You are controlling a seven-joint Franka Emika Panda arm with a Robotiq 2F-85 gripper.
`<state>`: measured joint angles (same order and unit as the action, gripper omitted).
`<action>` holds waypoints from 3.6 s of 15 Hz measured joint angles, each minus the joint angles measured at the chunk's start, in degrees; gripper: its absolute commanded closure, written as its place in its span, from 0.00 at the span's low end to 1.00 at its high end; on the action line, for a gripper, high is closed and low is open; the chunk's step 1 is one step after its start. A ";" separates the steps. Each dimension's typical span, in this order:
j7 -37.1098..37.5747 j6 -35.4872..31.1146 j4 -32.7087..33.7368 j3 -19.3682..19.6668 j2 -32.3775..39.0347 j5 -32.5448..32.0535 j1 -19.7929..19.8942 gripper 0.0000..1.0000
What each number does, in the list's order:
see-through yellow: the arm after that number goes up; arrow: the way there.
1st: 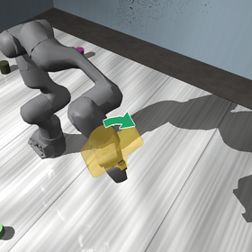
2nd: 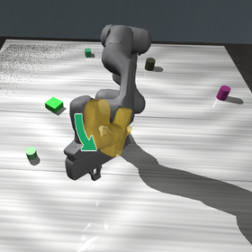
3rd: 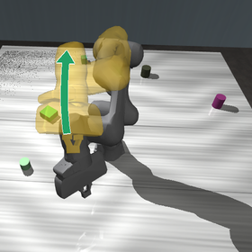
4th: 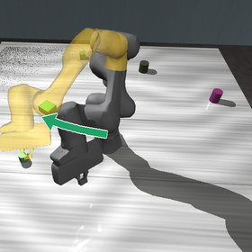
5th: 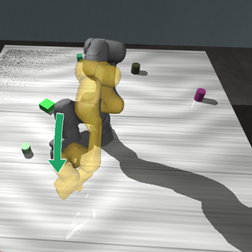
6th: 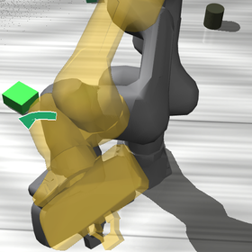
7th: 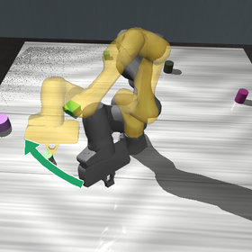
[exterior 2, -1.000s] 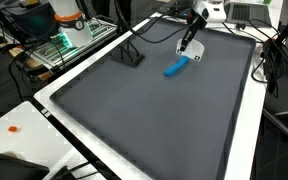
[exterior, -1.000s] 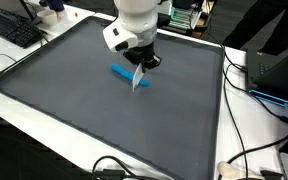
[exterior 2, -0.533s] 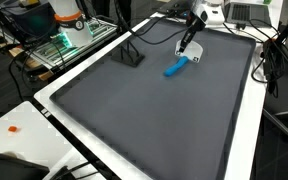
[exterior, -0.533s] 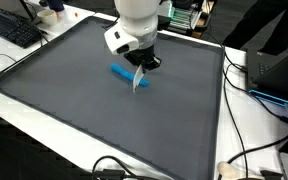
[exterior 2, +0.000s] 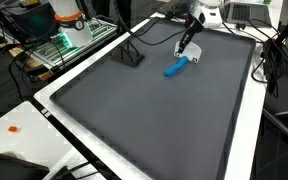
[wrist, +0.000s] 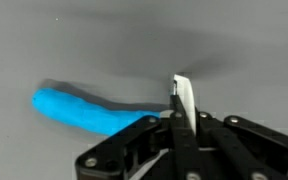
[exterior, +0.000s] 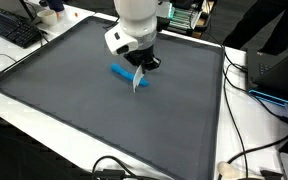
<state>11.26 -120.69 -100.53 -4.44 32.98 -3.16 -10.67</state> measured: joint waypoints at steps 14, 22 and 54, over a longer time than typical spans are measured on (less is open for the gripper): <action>-0.03 -1.61 -8.88 -0.17 -5.38 5.56 1.38 0.99; -0.03 -7.86 -12.34 -0.44 -6.73 1.75 -0.76 0.99; -1.14 -7.09 -9.33 2.74 -6.18 -3.24 -0.81 0.99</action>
<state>10.12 -127.78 -109.86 -1.71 26.80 -6.40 -11.49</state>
